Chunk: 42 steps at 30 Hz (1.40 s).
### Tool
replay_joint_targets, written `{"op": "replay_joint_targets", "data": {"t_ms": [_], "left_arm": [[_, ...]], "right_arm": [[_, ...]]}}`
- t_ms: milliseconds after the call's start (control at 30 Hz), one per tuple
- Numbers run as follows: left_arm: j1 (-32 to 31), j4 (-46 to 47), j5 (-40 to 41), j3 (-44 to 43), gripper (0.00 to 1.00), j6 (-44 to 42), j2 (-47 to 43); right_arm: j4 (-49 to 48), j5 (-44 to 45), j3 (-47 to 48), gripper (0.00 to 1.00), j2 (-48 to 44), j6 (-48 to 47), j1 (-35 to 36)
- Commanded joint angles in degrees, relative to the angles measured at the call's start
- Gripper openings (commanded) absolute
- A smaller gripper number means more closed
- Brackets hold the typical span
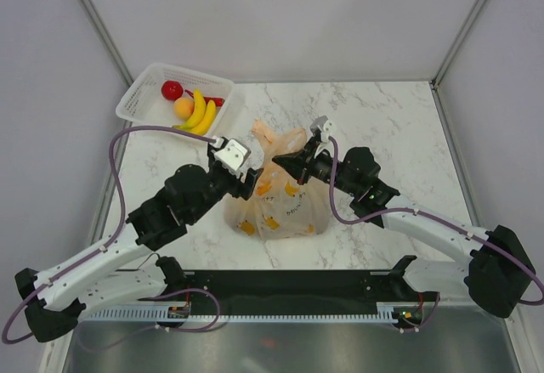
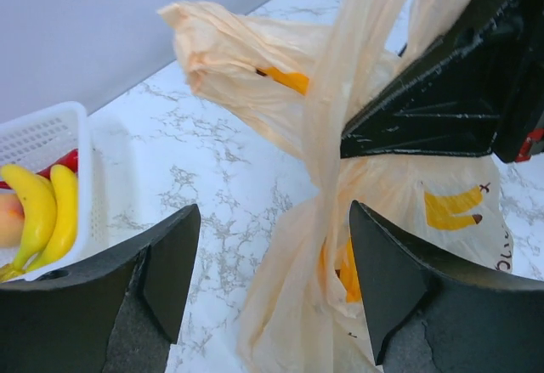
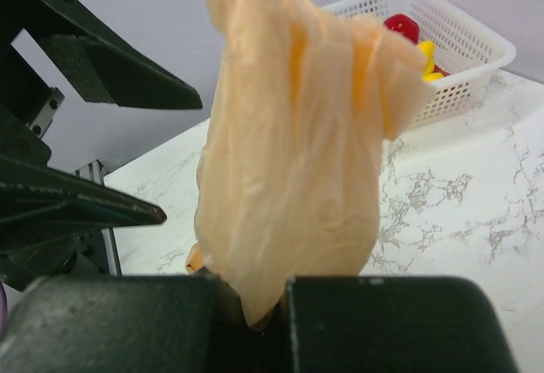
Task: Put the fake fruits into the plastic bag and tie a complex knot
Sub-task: Tie the plastic bag at the center of the board.
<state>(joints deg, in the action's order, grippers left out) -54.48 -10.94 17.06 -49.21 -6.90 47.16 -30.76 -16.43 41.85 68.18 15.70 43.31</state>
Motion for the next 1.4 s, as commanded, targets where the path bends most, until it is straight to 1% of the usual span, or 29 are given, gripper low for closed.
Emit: {"op": "replay_joint_targets", "data": {"t_ms": [0,67,133,167,200,300,333,400,433,467,533,567,700,800,967,1000,1067,1133,1167,1200,1233,1267,1367], "left_arm": [[0.16,-0.22,6.22,-3.43,0.78,3.11,-0.31],[0.42,1.18,7.90,-4.75,0.78,3.12,0.30],[0.86,2.76,10.34,-5.80,0.87,4.42,1.62],[1.82,3.29,10.88,-6.50,0.98,5.04,2.32],[2.44,3.03,11.06,-8.51,1.00,5.49,3.20],[5.95,1.72,7.47,-11.78,1.00,9.08,6.54],[7.01,1.28,4.94,-13.70,1.00,11.96,7.85],[11.57,-0.04,1.42,-16.60,1.00,15.23,9.44],[13.33,-0.74,-3.13,-17.49,1.00,18.64,11.10],[16.65,-1.10,-5.96,-18.37,1.00,20.15,11.99],[19.05,-1.80,-11.75,-20.48,1.00,23.22,13.74],[20.10,-1.98,-13.09,-21.10,1.00,23.94,15.40],[20.82,-2.77,-18.62,-23.47,1.00,27.19,18.49],[21.08,-2.68,-21.71,-23.82,1.00,30.70,18.94],[20.99,-2.42,-27.51,-23.30,1.00,33.79,18.94],[20.99,-2.42,-28.82,-22.69,0.98,34.75,18.85],[20.99,-1.98,-30.15,-21.98,0.90,35.72,18.67],[20.99,-1.19,-31.38,-20.40,0.79,36.77,18.24],[20.99,-0.84,-31.65,-19.79,0.68,37.21,18.06],[20.99,-0.23,-32.43,-18.74,0.64,37.74,17.88],[20.99,0.04,-32.70,-18.29,0.62,38.01,17.71],[20.99,-0.05,-32.88,-17.94,0.63,38.27,17.45],[20.73,0.04,-33.58,-16.36,0.68,39.15,16.57]], "right_arm": [[-2.55,-0.10,-0.10,0.00,-1.47,-0.68,-0.07],[-2.81,-0.36,-0.27,0.00,-1.56,-0.76,-0.16],[-2.81,-0.54,-0.27,0.00,-1.65,-0.67,-0.16],[-2.81,-0.71,-0.27,0.00,-1.74,-0.59,-0.16],[-2.90,-0.80,-0.27,0.00,-1.74,-0.59,-0.16],[-2.99,-1.15,-0.19,0.00,-1.83,-0.41,-0.24],[-2.99,-1.24,-0.27,0.00,-1.91,-0.32,-0.16],[-2.99,-1.42,-0.27,0.00,-1.91,-0.50,-0.16],[-2.99,-1.68,-0.27,0.00,-2.00,-0.67,-0.16],[-2.90,-1.68,-0.27,0.00,-2.00,-0.85,-0.16],[-2.90,-1.77,-0.27,0.00,-2.18,-0.94,-0.15],[-2.81,-1.77,-0.27,0.00,-2.09,-1.03,-0.07],[-2.72,-1.68,-0.36,0.00,-2.26,-1.47,-0.16],[-2.46,-1.51,-0.36,0.00,-2.18,-1.64,-0.15],[-2.28,-1.15,-0.27,0.00,-2.26,-1.91,-0.07],[-2.28,-1.07,-0.36,0.00,-2.26,-1.91,-0.07],[-2.37,-0.98,-0.27,0.00,-2.26,-1.82,-0.16],[-2.37,-0.98,-0.27,0.00,-2.26,-1.82,-0.16],[-2.37,-0.98,-0.27,0.00,-2.26,-1.64,-0.07],[-2.37,-0.98,-0.27,0.00,-2.18,-1.64,-0.07],[-2.46,-0.98,-0.27,0.00,-2.26,-1.55,-0.15],[-2.37,-0.98,-0.36,0.00,-2.18,-1.55,-0.16],[-2.37,-0.80,-0.27,0.00,-2.18,-1.38,-0.16]]}}
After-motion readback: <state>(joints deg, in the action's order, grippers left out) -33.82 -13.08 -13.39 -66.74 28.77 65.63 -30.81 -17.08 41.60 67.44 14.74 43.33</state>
